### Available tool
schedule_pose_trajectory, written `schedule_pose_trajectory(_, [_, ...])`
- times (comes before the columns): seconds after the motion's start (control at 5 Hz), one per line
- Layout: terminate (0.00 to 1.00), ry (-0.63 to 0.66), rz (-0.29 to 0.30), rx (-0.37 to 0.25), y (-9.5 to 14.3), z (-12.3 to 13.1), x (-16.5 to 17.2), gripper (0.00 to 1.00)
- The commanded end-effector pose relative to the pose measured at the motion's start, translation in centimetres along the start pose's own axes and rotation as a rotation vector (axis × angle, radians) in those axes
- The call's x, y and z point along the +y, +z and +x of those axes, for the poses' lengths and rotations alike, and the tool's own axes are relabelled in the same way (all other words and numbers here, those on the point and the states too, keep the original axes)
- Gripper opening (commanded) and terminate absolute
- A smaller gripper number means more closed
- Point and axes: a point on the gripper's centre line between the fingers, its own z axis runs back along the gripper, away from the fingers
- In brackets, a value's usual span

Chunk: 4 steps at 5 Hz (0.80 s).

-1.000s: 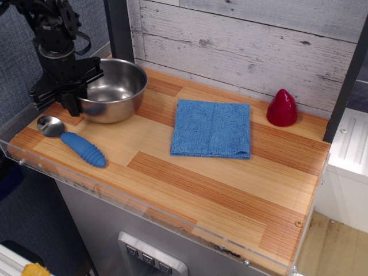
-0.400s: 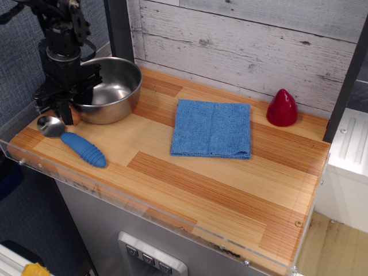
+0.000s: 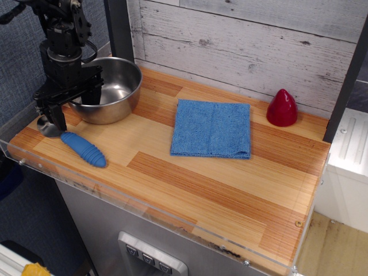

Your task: Take the pot off the cloth and put it to the left.

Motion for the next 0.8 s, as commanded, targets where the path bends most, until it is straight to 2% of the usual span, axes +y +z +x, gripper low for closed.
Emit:
schedule_pose_trajectory(0.0, [0.0, -0.031, -0.152, -0.081, 7.6, 1.2, 0.5, 1.0])
schedule_pose_trajectory(0.2, [0.0, -0.046, -0.196, -0.092, 10.1, 1.1, 1.0, 1.0])
schedule_pose_trajectory(0.6, [0.0, -0.046, -0.196, -0.092, 10.1, 1.1, 1.0, 1.0])
